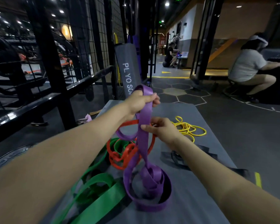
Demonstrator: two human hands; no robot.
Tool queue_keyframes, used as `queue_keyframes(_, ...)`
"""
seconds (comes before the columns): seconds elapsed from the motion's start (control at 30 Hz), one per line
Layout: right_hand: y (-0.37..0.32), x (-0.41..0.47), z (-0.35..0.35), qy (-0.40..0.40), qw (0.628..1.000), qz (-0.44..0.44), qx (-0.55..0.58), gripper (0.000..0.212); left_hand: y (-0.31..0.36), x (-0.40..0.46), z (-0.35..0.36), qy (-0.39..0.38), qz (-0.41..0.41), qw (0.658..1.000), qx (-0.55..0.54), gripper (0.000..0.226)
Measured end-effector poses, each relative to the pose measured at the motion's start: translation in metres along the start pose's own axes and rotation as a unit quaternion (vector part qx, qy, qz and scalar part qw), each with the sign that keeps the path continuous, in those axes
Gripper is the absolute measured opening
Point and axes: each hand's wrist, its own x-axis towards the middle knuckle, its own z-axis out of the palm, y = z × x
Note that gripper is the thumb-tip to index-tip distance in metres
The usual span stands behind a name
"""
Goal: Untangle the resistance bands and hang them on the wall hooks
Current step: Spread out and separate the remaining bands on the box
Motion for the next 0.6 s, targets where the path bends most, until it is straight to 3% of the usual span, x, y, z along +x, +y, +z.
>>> queue_keyframes(0.07, -0.003, 0.003, -0.003, 0.012, 1.0, -0.016, -0.023, 0.017, 0.0, -0.003, -0.002, -0.007, -0.004, 1.0, 0.02, 0.032)
queue_keyframes(0.13, -0.005, 0.003, -0.005, 0.03, 0.999, -0.026, -0.018, 0.009, -0.013, -0.013, -0.005, -0.037, -0.054, 0.997, 0.029, 0.047)
queue_keyframes(0.23, 0.0, 0.008, -0.009, 0.082, 0.996, -0.018, 0.04, 0.012, -0.054, -0.044, -0.001, -0.097, -0.058, 0.992, 0.061, 0.019)
queue_keyframes(0.33, 0.004, 0.01, -0.009, 0.131, 0.982, 0.029, 0.135, 0.01, -0.092, -0.066, 0.002, -0.098, -0.074, 0.956, 0.266, 0.062)
queue_keyframes(0.37, 0.005, 0.012, -0.008, 0.14, 0.979, 0.038, 0.145, 0.012, -0.102, -0.069, 0.001, -0.078, -0.083, 0.937, 0.33, 0.066)
queue_keyframes(0.43, 0.006, 0.016, -0.004, 0.156, 0.97, 0.056, 0.177, 0.014, -0.116, -0.069, -0.001, -0.042, -0.077, 0.922, 0.376, 0.051)
queue_keyframes(0.53, 0.01, 0.027, -0.009, 0.212, 0.943, 0.106, 0.234, 0.012, -0.117, -0.068, -0.015, -0.02, -0.055, 0.939, 0.339, 0.019)
queue_keyframes(0.6, 0.014, 0.035, -0.012, 0.243, 0.93, 0.132, 0.242, 0.014, -0.112, -0.071, -0.028, 0.0, -0.06, 0.956, 0.286, 0.02)
